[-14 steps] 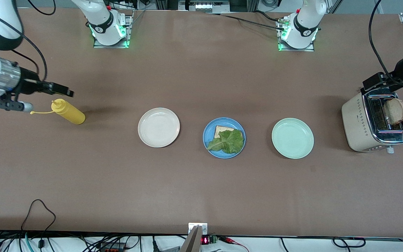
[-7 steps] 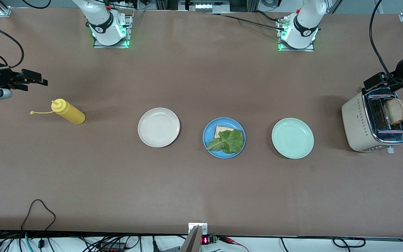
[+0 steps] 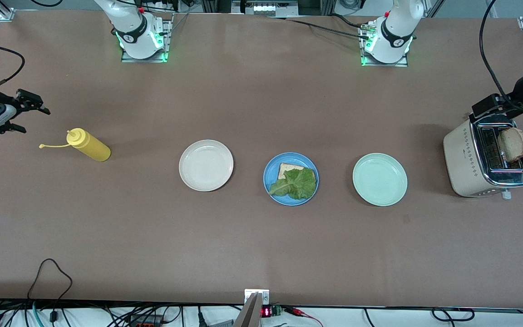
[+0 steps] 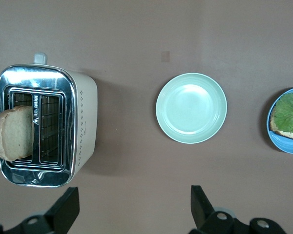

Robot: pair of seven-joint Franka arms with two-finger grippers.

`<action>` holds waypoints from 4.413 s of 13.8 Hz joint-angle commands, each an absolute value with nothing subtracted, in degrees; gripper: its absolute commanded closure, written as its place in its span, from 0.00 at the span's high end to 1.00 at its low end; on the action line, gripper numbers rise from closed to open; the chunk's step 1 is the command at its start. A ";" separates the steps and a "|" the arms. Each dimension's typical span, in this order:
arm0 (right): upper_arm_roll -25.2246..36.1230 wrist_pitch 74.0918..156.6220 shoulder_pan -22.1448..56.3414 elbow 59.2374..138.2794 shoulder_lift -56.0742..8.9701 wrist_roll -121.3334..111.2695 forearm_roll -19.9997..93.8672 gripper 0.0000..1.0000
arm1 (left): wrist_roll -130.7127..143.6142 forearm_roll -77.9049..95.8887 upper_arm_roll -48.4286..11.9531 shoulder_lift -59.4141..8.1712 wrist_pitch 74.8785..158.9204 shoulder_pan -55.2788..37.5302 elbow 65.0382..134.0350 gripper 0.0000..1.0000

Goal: Make sandwich in blue plate with both arms
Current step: 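Grasp the yellow squeeze bottle around its body with the right gripper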

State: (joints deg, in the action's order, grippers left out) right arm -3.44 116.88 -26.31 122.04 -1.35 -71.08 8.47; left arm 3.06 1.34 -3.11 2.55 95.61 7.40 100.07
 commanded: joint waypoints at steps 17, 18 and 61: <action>-4.04 111.54 -43.15 122.52 -22.05 -133.93 47.80 1.00 | 2.11 2.37 -3.25 2.99 94.75 7.21 99.40 1.00; -4.04 111.19 -43.15 122.00 -22.84 -135.69 49.38 1.00 | 2.11 2.37 -3.25 2.99 94.75 7.21 99.40 1.00; -6.42 109.69 -35.78 117.07 -35.33 -138.87 59.85 0.65 | 2.11 2.29 -3.69 2.90 95.89 7.21 99.58 1.00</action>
State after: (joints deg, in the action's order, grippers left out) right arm -6.22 109.14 -36.64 117.46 -34.98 -138.35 58.35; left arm 3.06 1.35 -3.70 2.59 96.06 7.12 100.06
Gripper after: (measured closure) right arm 0.062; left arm 0.000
